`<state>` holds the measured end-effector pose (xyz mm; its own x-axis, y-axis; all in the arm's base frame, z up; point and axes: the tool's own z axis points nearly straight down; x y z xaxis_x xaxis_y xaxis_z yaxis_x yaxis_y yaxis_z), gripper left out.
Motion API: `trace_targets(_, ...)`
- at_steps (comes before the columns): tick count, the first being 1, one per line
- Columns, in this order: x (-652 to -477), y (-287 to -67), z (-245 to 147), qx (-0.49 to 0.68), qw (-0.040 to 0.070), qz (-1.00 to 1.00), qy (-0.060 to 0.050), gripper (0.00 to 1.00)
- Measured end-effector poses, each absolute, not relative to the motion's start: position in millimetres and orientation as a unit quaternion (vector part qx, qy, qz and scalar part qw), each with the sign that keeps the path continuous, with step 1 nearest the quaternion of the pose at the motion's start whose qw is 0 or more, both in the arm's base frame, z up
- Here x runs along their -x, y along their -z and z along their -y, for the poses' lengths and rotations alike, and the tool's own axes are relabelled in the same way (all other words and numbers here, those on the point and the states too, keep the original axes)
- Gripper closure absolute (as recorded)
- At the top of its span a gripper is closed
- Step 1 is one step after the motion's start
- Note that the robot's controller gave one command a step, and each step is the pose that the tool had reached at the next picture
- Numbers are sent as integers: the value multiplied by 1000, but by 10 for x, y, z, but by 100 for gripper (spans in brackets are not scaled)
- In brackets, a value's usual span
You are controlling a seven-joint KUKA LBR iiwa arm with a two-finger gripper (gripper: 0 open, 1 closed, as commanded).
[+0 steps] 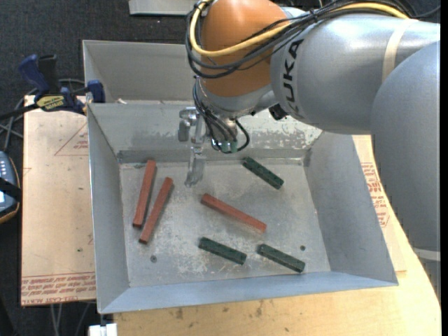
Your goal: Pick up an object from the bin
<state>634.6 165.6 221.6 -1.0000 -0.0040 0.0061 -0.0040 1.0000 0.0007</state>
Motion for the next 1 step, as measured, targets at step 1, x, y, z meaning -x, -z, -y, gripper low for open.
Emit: trace_targets(1, -6362, -2270, -1647, 0, -1, 1000, 1, 0)
